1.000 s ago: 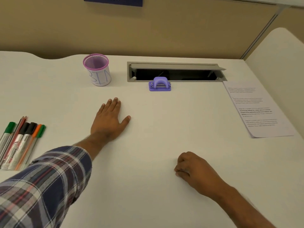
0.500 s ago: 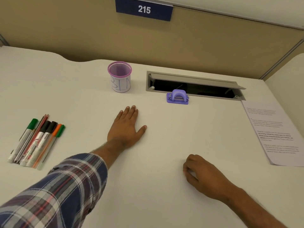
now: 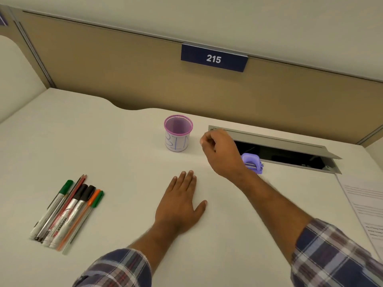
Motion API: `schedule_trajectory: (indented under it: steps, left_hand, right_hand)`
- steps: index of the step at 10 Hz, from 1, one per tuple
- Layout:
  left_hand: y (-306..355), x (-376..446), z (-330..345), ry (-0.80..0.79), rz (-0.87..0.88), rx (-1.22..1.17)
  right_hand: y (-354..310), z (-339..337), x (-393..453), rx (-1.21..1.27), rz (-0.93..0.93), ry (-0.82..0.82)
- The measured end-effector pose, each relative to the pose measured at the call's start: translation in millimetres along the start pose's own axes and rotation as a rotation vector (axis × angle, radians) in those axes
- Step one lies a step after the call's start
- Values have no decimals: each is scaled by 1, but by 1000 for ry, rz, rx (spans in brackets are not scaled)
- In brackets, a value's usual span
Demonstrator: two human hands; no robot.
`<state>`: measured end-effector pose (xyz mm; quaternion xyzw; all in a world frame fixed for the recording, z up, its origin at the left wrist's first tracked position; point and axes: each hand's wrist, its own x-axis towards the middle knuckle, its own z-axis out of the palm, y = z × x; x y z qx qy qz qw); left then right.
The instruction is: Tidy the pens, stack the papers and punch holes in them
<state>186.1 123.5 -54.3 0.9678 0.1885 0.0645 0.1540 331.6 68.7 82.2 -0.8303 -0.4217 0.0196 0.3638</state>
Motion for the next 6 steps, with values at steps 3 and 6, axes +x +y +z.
schedule_trajectory:
  steps: [3,6]
  left_hand:
    - [-1,2,2,-15,2,-27]
    - [2,2,-4,-42,-17,-61]
  right_hand:
    - [-15,37,99,-109,-31,56]
    - [-5,50,100,-103,-8,45]
